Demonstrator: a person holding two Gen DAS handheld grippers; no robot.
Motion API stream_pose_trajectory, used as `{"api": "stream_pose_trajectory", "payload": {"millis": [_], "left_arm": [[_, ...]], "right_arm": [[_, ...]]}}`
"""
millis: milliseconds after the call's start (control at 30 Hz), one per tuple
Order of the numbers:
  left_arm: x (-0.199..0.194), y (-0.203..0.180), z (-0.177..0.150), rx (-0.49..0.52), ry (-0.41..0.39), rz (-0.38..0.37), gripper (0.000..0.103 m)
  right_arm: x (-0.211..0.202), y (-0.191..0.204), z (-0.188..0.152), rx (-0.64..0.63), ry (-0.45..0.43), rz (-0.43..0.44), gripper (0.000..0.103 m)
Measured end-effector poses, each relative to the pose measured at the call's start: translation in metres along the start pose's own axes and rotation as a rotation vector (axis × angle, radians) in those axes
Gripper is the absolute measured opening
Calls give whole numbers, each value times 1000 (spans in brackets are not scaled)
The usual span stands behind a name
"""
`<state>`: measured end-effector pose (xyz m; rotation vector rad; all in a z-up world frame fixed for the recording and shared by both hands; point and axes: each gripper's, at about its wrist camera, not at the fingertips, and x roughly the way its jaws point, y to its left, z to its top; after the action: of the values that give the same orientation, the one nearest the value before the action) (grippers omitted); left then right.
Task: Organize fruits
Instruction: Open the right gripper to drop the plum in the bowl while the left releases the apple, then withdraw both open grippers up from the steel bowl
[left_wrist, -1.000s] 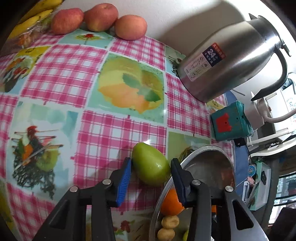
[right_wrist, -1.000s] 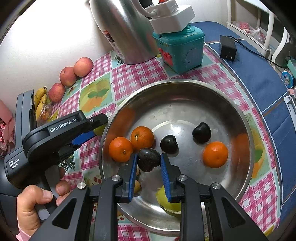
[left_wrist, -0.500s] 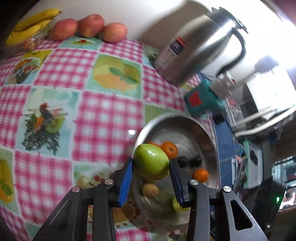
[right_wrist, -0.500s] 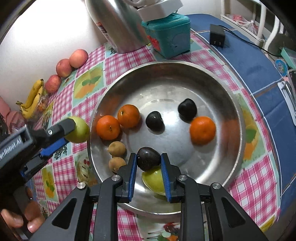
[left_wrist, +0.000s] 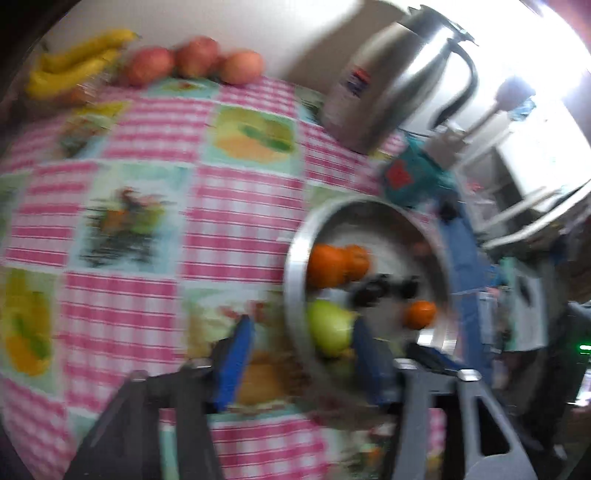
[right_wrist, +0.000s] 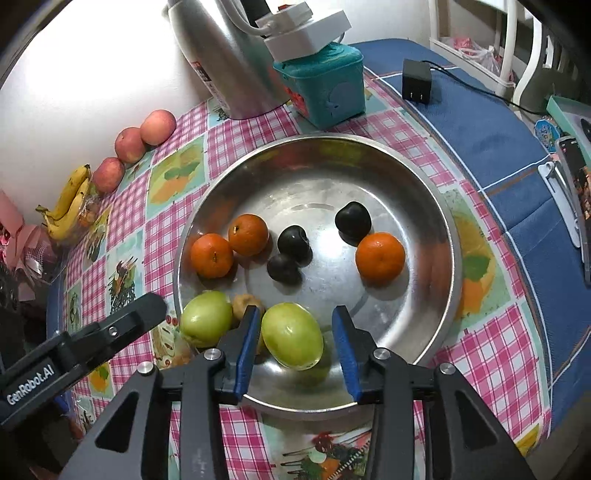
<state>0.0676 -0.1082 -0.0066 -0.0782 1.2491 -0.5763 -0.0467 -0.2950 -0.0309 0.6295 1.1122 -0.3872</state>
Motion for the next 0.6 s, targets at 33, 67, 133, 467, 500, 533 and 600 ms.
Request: {"api": "stream_pose_trajectory", "payload": {"millis": [33, 67, 133, 467, 500, 533, 600], "left_arm": [[-5, 6, -4, 9, -22, 64, 87], [-9, 12, -8, 20, -42, 127, 96], [-14, 22, -17, 37, -68, 219, 103], [-37, 45, -50, 67, -86, 414, 103], [-40, 44, -54, 67, -93, 448, 103], [-42, 44, -57, 68, -98, 467, 103], [-44, 47, -62, 72, -102, 490, 103]], "right_arm": [[-2, 0, -2, -9, -3, -4, 41], [-4, 2, -5, -23, -6, -12, 41], [-6, 4, -11, -48, -8, -19, 55], [-7, 15, -48, -129, -28, -55, 90], [-6, 14, -52, -131, -26, -60, 91], [-6, 13, -54, -130, -27, -66, 92], [-9, 11, -57, -127, -38, -76, 95]]}}
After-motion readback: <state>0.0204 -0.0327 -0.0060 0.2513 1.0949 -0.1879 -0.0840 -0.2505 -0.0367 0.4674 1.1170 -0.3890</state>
